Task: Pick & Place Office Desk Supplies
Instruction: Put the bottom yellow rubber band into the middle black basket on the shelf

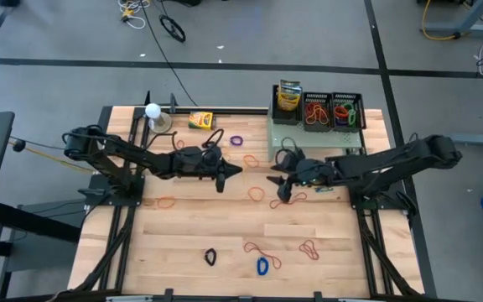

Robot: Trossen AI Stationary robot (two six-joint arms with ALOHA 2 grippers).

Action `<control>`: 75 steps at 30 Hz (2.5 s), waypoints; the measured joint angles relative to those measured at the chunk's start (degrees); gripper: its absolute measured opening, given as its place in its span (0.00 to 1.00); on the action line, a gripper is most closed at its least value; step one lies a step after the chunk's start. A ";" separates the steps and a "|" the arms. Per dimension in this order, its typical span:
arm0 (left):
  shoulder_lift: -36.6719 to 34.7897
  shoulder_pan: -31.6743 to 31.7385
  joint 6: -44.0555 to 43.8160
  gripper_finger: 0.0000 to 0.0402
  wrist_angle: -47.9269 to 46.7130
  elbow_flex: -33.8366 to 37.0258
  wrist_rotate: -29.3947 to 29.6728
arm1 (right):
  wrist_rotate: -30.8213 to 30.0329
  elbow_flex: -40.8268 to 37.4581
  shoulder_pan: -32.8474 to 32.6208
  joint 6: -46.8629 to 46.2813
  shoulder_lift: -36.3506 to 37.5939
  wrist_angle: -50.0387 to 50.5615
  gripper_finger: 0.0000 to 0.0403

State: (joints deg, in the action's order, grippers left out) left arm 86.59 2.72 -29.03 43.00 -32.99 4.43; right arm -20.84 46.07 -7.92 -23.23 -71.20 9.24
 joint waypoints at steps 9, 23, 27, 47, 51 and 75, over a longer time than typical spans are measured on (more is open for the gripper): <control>0.00 -0.13 -0.51 0.01 -7.82 -2.90 -5.23 | -2.33 0.00 0.79 17.56 -10.82 -9.65 0.63; 0.02 -0.52 -1.48 0.01 -11.69 -3.96 -6.40 | -2.84 0.04 1.79 37.07 -22.81 -31.37 0.49; 0.02 -0.52 -1.56 0.01 -11.67 -3.96 -7.50 | -2.98 0.06 1.79 38.22 -24.20 -32.68 0.43; 0.02 -0.50 -0.99 0.02 -12.19 -3.96 -7.50 | -3.02 0.06 1.79 29.68 -25.24 -36.40 0.02; 0.02 0.07 -1.83 0.08 -15.12 -3.96 -7.44 | -5.06 0.06 1.56 25.44 -25.17 -34.70 0.03; -0.74 2.25 4.87 0.32 -22.36 -3.87 -4.42 | -26.78 11.03 1.95 18.45 7.64 18.68 0.01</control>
State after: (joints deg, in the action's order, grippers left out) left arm 85.84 4.97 -24.16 20.64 -36.86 0.01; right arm -47.62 57.11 -5.97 -4.78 -63.57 27.92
